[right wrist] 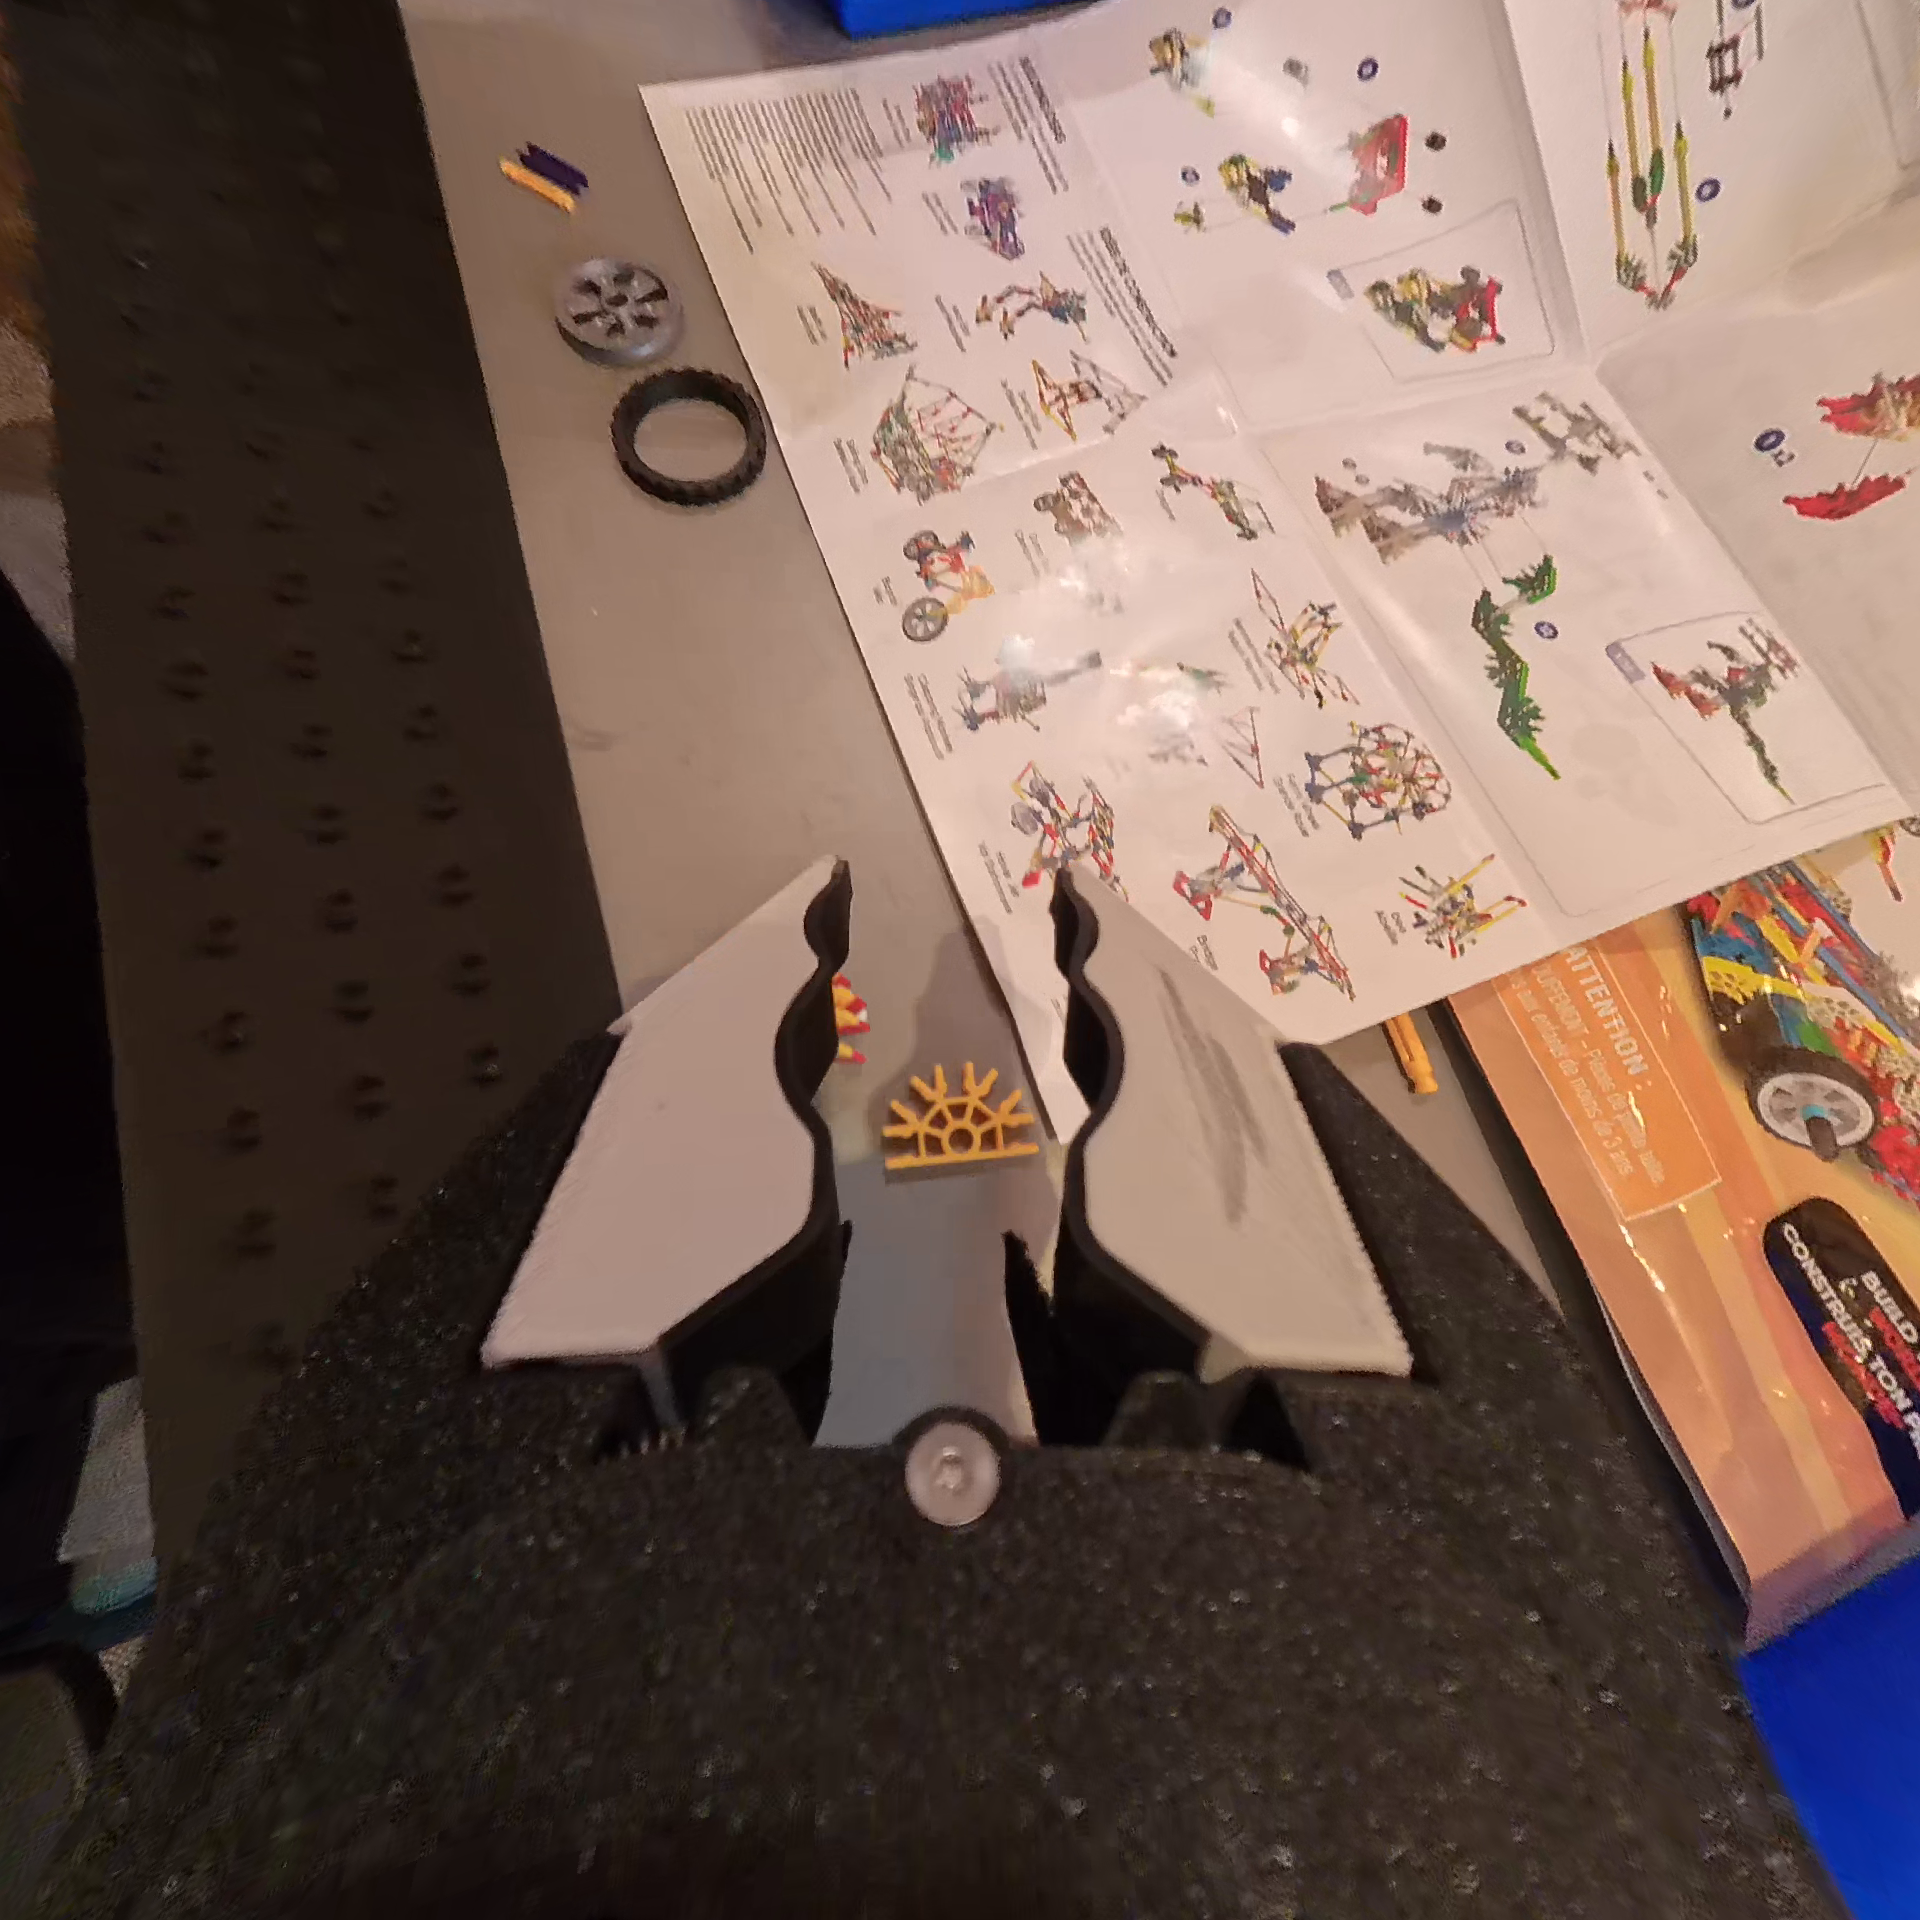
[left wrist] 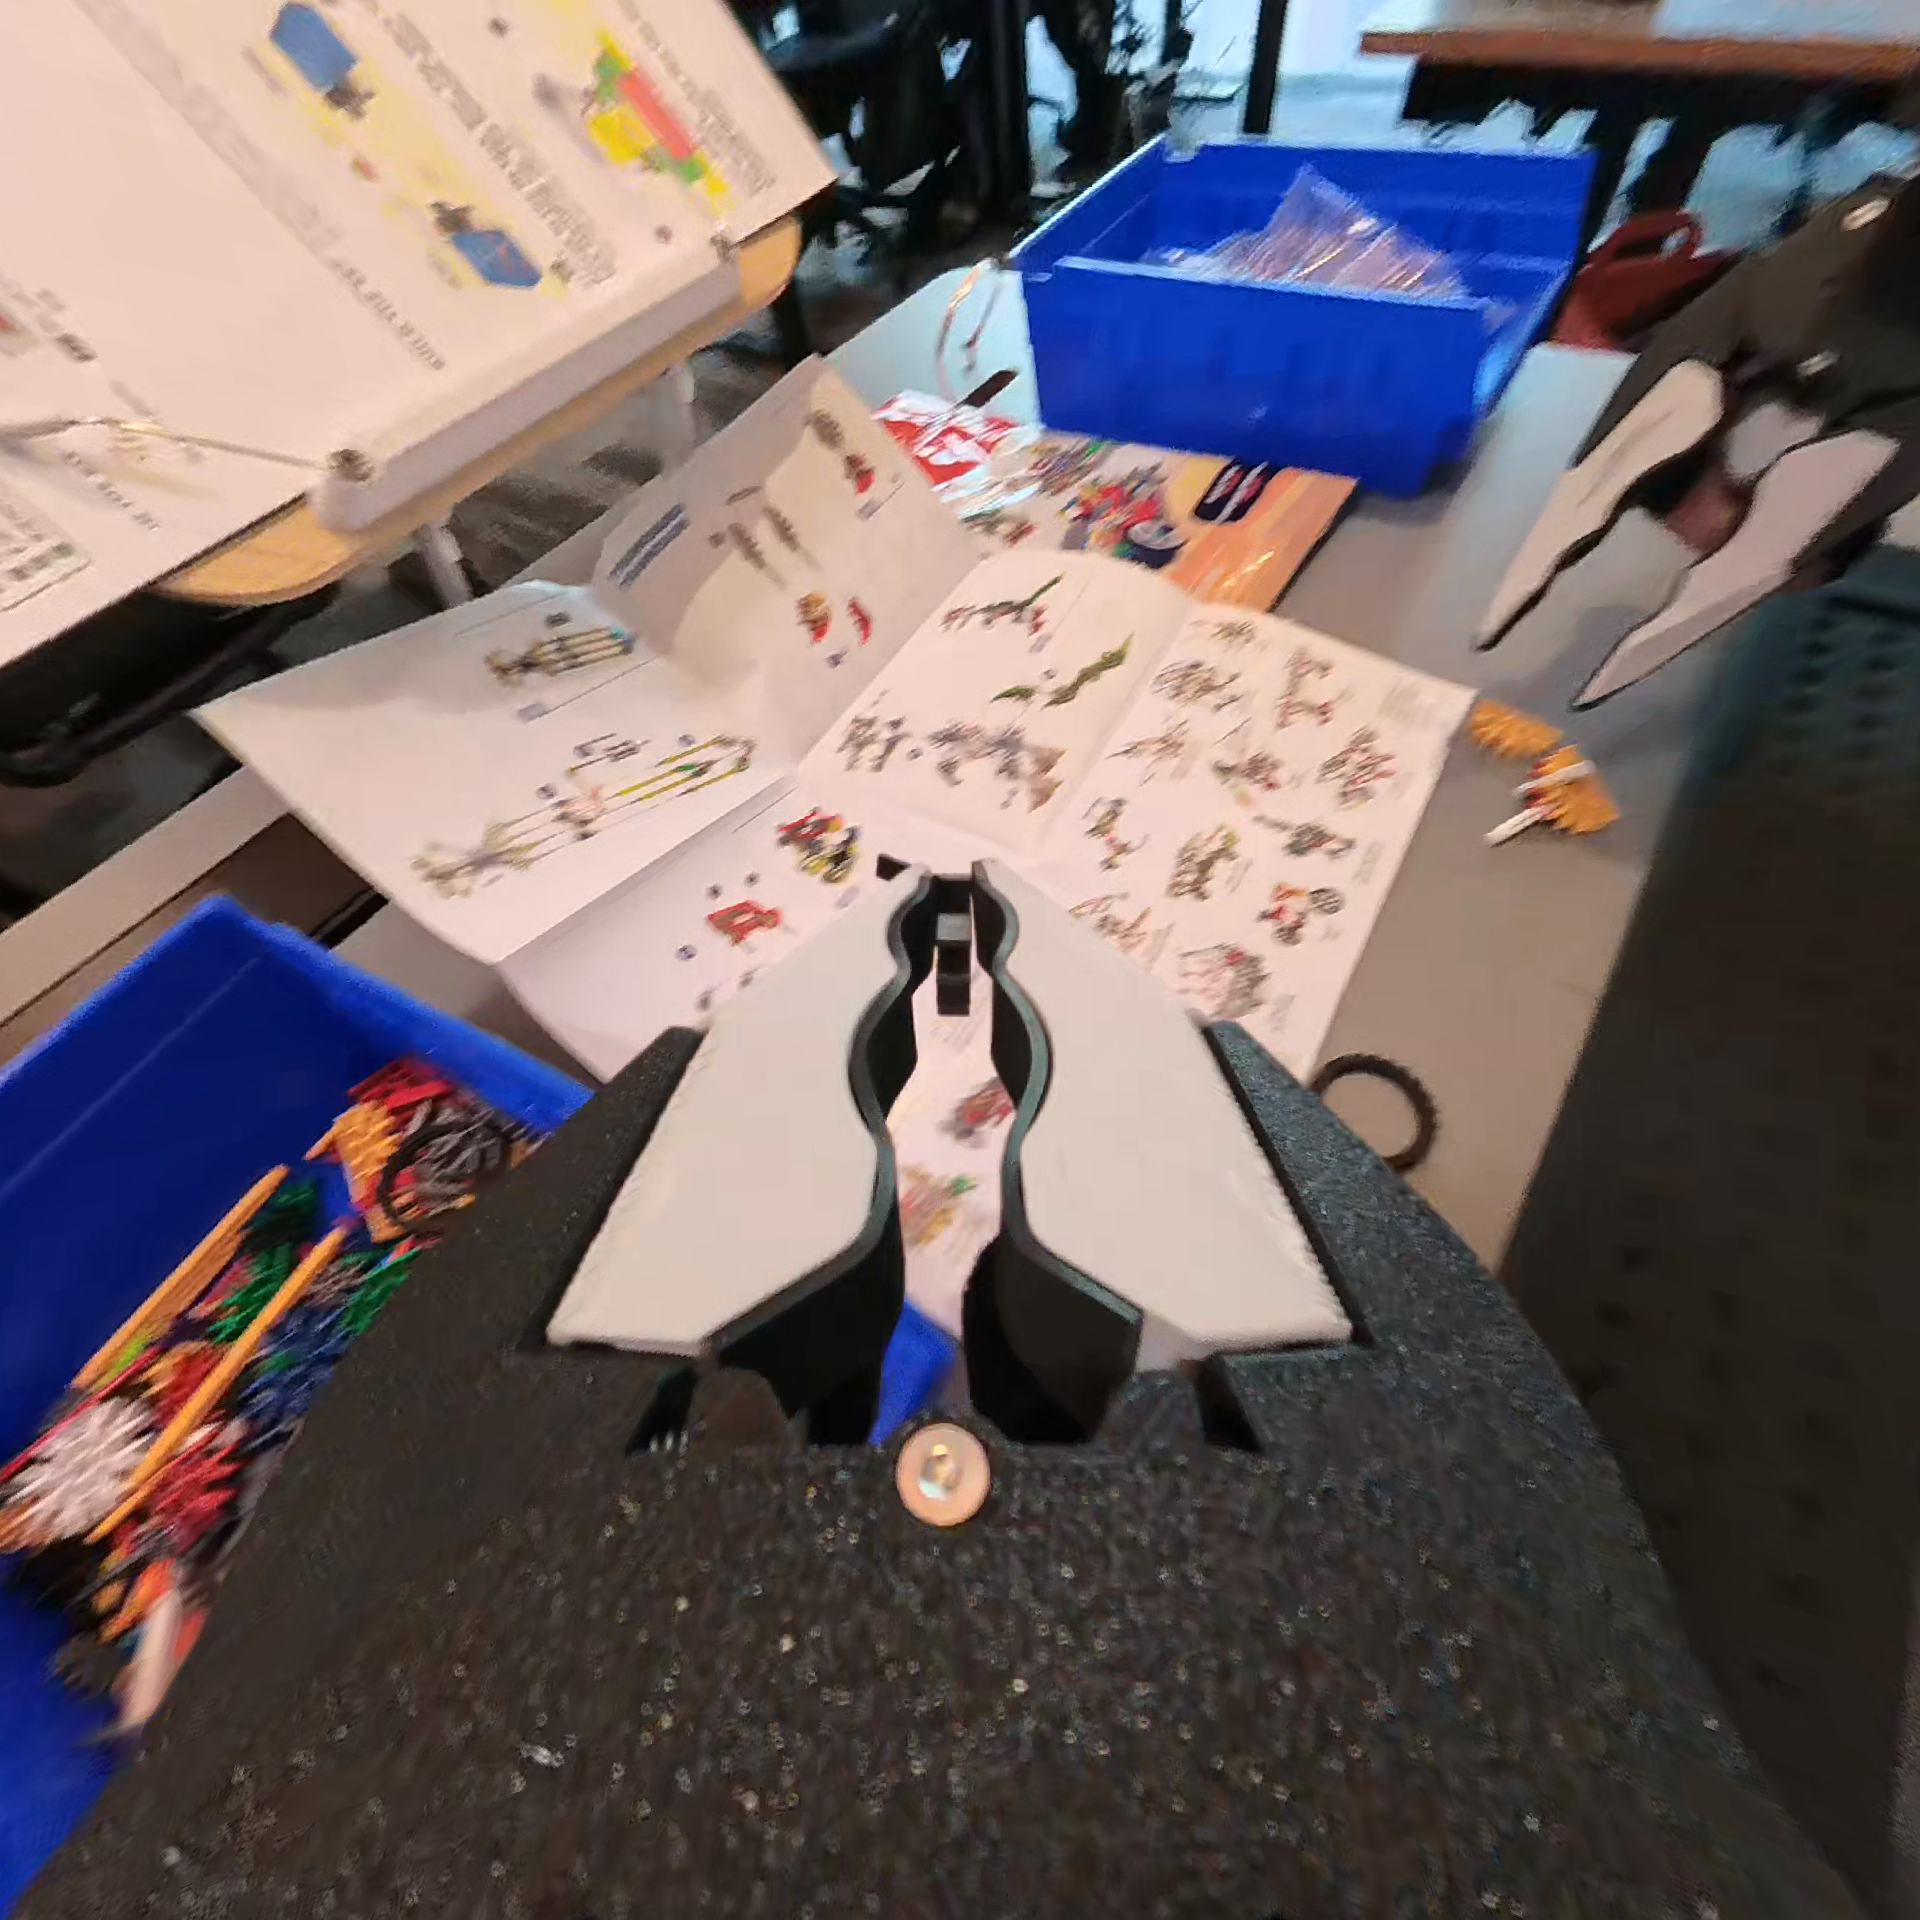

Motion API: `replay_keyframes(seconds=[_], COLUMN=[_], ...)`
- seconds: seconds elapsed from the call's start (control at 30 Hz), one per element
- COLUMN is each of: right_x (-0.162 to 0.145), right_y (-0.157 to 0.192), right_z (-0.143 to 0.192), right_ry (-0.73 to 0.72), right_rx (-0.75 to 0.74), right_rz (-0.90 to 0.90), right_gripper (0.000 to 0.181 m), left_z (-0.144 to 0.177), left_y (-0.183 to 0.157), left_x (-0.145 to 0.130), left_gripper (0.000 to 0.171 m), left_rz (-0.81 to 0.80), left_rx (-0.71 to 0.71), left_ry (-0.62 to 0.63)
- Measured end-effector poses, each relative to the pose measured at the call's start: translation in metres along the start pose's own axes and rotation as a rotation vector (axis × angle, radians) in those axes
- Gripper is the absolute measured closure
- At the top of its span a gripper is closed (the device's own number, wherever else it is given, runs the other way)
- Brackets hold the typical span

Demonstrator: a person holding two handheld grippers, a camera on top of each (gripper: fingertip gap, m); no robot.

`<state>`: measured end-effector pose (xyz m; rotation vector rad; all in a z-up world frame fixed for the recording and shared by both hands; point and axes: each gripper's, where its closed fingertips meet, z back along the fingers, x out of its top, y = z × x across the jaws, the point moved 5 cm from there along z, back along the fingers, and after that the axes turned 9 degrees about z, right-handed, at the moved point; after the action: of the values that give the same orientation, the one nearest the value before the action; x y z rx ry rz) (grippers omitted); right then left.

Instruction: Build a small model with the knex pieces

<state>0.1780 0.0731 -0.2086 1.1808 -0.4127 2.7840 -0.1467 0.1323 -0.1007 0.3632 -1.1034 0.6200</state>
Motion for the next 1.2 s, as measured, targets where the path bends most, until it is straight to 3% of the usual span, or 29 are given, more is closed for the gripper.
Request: replay_keyframes(seconds=[0.17, 0.37, 0.57, 0.83, 0.97, 1.03, 1.2], right_x=[0.018, 0.046, 0.061, 0.064, 0.061, 0.063, 0.060], right_y=[0.009, 0.021, 0.043, 0.065, 0.072, 0.073, 0.072], right_z=[-0.001, 0.003, -0.002, -0.004, -0.009, -0.008, -0.013], right_ry=[-0.085, -0.203, -0.226, -0.206, -0.193, -0.199, -0.179], right_rx=[0.006, -0.081, -0.149, -0.147, -0.114, -0.114, -0.119], right_rz=[0.014, 0.132, 0.307, 0.514, 0.547, 0.551, 0.533], right_gripper=[0.142, 0.142, 0.143, 0.158, 0.166, 0.179, 0.181], left_z=[-0.029, -0.071, -0.080, -0.088, -0.090, -0.091, -0.094], left_y=[-0.054, -0.135, -0.196, -0.215, -0.217, -0.218, -0.213], left_x=[-0.002, -0.020, -0.028, -0.043, -0.044, -0.045, -0.047], left_gripper=[0.166, 0.166, 0.166, 0.166, 0.166, 0.166, 0.166], left_rz=[0.018, -0.020, -0.137, -0.204, -0.232, -0.237, -0.256], left_rx=[-0.196, -0.423, -0.577, -0.608, -0.597, -0.596, -0.563], left_ry=[-0.008, 0.081, 0.119, 0.149, 0.142, 0.142, 0.135])
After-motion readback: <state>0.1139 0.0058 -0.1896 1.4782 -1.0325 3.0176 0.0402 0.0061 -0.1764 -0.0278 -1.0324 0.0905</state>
